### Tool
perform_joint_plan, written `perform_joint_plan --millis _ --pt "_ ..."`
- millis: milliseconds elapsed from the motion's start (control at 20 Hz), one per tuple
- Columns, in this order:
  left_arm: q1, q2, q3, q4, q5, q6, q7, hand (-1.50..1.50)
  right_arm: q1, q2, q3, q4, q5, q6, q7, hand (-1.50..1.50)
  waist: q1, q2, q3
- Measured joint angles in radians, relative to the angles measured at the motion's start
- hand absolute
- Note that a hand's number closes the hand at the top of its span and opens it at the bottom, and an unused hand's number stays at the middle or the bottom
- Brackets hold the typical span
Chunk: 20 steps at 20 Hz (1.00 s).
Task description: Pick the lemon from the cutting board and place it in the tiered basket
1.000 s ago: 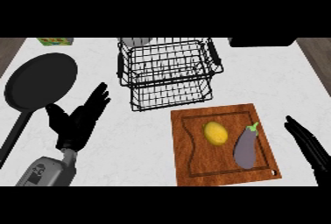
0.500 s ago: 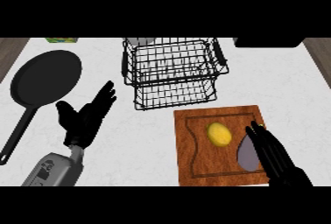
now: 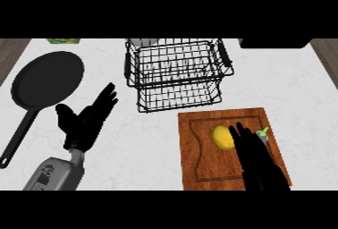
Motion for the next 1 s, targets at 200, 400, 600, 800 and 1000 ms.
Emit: perform_joint_plan --millis 200,400,600,800,1000 --pt "0.014 -0.009 0.026 -0.006 -0.018 -0.026 0.004 0.00 0.002 0.031 0.016 0.056 0.034 0.006 0.008 -1.50 0.000 0.000 0.000" --pt "0.013 -0.024 0.049 -0.018 -0.040 -0.037 0.027 0.00 0.009 0.046 -0.002 0.111 0.060 -0.027 -0.008 -1.50 -0.001 0.000 0.000" --pt "0.017 -0.048 0.072 -0.012 -0.058 -0.060 0.029 0.00 0.030 0.054 -0.024 0.171 0.081 -0.098 -0.047 -1.50 -0.002 0.000 0.001" --pt "0.022 -0.068 0.081 -0.033 -0.089 -0.060 0.054 0.00 0.035 0.057 -0.049 0.189 0.092 -0.127 -0.070 -1.50 -0.002 0.000 0.001" --pt "0.016 -0.084 0.108 -0.011 -0.099 -0.087 0.042 0.00 0.021 0.068 -0.083 0.250 0.084 -0.161 -0.114 -1.50 -0.001 0.000 0.001"
